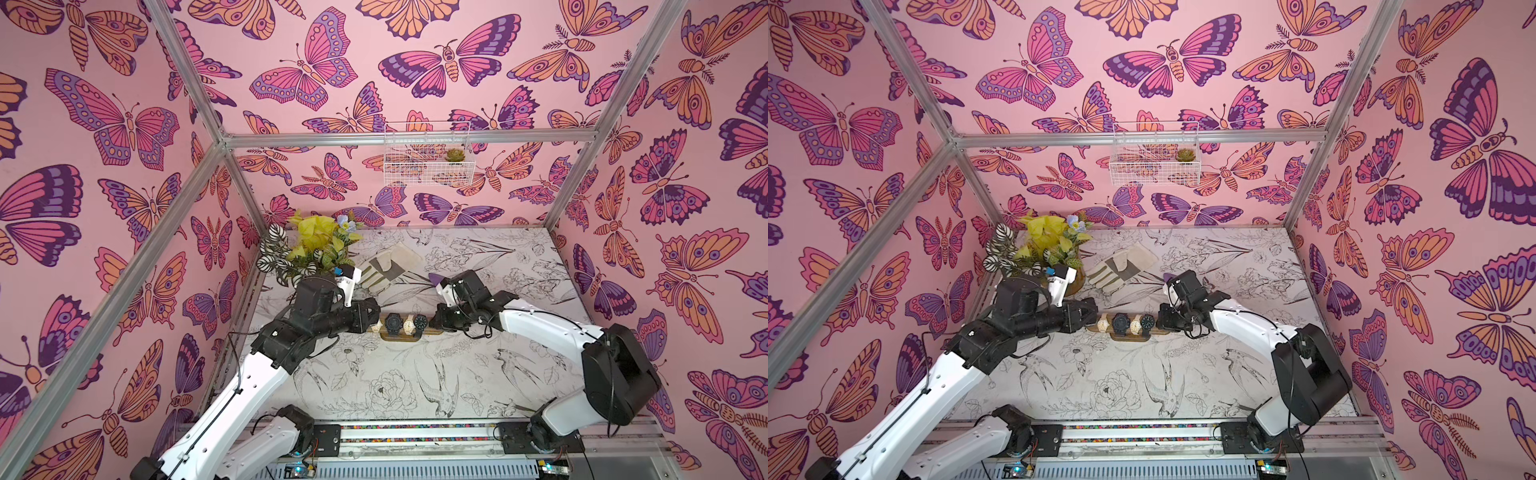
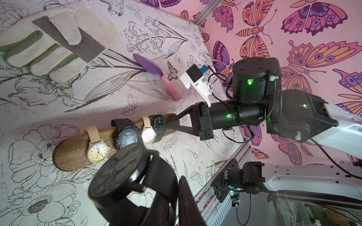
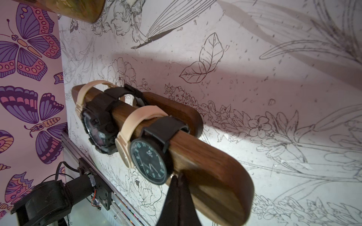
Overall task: Place watch on stand
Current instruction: Adjust the watch on the stand.
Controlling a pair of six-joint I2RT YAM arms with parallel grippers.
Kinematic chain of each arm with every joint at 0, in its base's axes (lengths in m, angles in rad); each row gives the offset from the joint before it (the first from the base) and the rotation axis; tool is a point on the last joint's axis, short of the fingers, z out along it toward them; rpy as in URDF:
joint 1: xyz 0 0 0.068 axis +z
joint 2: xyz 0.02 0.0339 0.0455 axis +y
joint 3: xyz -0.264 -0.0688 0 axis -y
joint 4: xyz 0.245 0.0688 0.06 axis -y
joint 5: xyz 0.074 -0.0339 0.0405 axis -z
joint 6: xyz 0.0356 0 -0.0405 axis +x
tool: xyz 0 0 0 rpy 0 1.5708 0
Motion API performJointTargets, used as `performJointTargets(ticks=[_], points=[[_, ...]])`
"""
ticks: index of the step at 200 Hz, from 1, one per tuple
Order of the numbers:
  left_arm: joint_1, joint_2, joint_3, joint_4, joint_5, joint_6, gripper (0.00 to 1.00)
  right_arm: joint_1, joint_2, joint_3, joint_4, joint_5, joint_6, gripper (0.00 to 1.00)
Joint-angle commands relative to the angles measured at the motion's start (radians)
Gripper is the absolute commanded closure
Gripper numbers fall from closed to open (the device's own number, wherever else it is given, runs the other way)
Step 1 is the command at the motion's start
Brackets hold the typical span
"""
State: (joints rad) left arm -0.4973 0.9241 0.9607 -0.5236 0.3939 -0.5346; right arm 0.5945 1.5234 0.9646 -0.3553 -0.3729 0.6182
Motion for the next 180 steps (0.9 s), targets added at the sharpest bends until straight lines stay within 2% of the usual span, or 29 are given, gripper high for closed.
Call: performJointTargets(ticks=[1,28,74,107,180], points=[[0.009,-0.013,-0.019,0.019,0.023,-0.004,0.86,0.008,-0.053,0.038,-0.062,0.054,-0.031,0.98],[0.012,-0.008,-0.022,0.028,0.027,-0.01,0.87,0.028,-0.063,0.071,-0.061,0.059,-0.029,0.97],[0.014,0.0,-0.019,0.033,0.036,-0.016,0.86,0.116,0.041,0.213,-0.082,0.086,-0.057,0.98],[0.014,0.001,-0.022,0.033,0.034,-0.018,0.86,0.136,0.139,0.264,-0.083,0.081,-0.069,0.98],[0.017,0.016,-0.022,0.035,0.037,-0.017,0.86,0.156,0.192,0.259,-0.094,0.086,-0.086,0.98]])
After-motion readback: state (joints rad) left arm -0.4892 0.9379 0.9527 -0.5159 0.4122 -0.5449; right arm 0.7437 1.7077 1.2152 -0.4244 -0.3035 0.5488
